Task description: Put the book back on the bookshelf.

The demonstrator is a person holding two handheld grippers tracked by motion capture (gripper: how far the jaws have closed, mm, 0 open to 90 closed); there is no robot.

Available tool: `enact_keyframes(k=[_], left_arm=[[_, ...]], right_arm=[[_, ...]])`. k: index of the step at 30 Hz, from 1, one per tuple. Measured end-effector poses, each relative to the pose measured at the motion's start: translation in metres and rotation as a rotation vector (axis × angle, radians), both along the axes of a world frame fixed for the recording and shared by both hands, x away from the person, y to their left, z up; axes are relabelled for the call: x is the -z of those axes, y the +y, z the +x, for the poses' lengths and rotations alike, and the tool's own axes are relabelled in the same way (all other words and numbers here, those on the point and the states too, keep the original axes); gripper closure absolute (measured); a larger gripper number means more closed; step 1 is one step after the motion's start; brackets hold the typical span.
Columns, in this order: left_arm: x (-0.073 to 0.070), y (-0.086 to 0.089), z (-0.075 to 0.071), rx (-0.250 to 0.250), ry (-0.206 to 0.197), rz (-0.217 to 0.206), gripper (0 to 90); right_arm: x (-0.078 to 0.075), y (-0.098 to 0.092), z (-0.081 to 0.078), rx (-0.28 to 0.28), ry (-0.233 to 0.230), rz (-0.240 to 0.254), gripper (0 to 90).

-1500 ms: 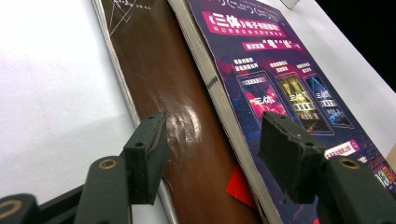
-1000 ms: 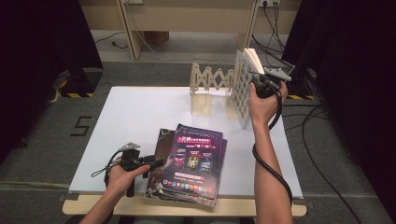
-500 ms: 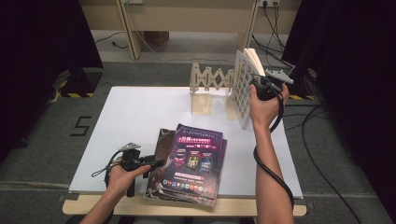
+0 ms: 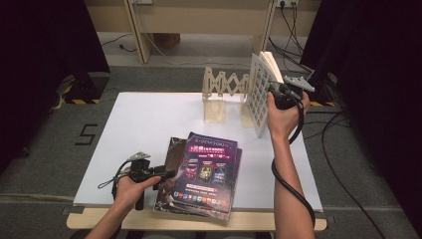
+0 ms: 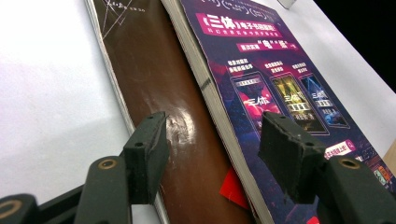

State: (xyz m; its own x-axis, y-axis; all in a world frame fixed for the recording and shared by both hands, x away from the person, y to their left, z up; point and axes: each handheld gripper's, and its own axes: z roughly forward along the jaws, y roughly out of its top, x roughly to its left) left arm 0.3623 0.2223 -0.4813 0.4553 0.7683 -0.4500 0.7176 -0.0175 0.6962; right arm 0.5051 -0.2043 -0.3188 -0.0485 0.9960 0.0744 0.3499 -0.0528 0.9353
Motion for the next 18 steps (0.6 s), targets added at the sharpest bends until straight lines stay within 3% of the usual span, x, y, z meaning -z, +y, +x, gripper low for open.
enact_keyframes(k=[18], left_arm=[[-0.003,-0.002,-0.001,0.004,-0.009,-0.002,40.3]], right_arm=[[-0.002,-0.003,-0.015,-0.006,0.004,0.000,53.7]])
